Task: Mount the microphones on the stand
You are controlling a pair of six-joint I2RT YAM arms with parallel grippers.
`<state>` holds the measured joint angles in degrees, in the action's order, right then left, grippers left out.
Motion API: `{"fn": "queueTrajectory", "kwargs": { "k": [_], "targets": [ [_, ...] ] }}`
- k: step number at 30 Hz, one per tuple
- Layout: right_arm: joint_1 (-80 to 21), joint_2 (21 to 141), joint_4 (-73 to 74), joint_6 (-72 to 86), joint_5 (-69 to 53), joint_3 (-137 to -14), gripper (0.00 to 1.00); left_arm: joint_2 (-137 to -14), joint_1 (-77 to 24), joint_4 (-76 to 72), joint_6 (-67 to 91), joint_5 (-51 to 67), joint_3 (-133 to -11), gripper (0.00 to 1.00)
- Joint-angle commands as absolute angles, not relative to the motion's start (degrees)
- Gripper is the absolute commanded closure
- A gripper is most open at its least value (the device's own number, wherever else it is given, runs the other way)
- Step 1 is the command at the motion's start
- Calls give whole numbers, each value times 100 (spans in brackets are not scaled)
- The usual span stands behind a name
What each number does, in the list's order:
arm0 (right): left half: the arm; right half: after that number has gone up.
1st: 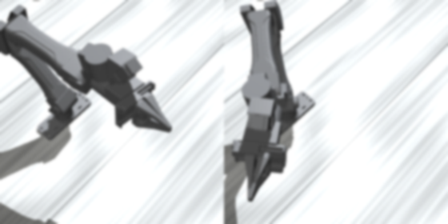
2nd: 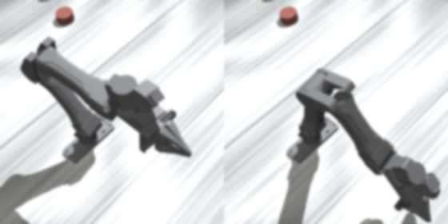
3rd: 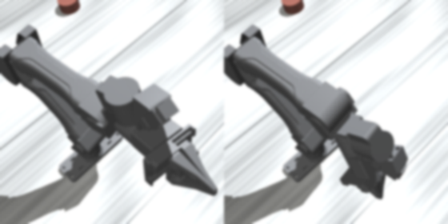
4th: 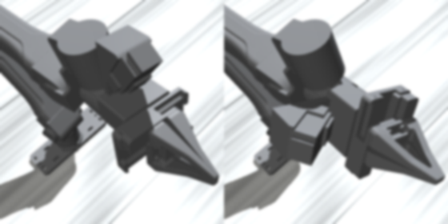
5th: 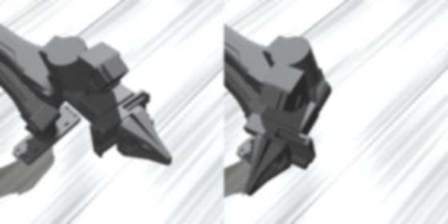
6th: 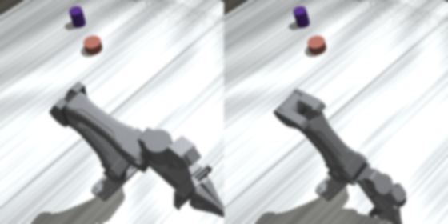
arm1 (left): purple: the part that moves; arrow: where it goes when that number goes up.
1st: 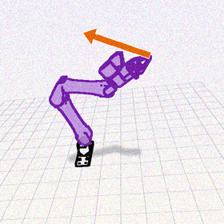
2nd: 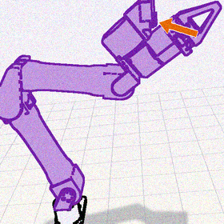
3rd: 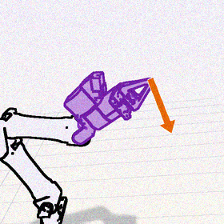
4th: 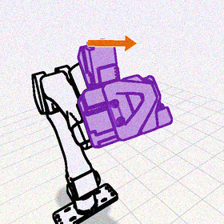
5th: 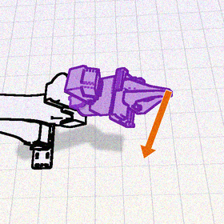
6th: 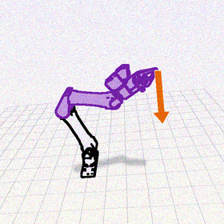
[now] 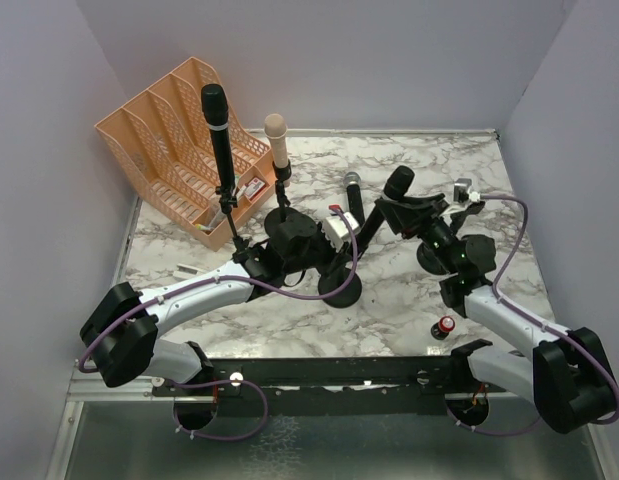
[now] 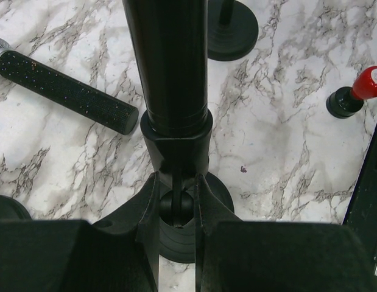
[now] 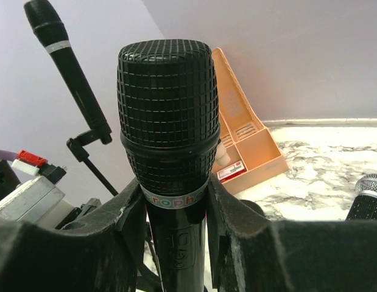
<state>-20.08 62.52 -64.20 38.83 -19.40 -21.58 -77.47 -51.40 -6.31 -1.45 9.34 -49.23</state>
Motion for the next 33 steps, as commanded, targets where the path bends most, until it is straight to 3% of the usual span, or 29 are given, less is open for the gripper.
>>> {"fn": "queueTrajectory", "kwargs": {
  "k": [1, 8, 18, 33],
  "targets": [
    [-2149, 6468, -4352, 3190, -3211, -2351, 98, -7822, -5129, -1066, -19, 675, -4852, 100],
    [-2153, 6620, -3319, 2847, -3768, -2735, 98, -7787, -5126, -1033, -26, 629, -4821, 100],
    [-2177, 6810, -4939, 4346, -3311, -1886, 99, -7767, -5125, -1211, 171, 481, -4737, 100],
    [-2628, 6700, -4966, 4593, -2164, -1289, 99, -7842, -5133, -1397, 375, 211, -4676, 100]
  ]
}}
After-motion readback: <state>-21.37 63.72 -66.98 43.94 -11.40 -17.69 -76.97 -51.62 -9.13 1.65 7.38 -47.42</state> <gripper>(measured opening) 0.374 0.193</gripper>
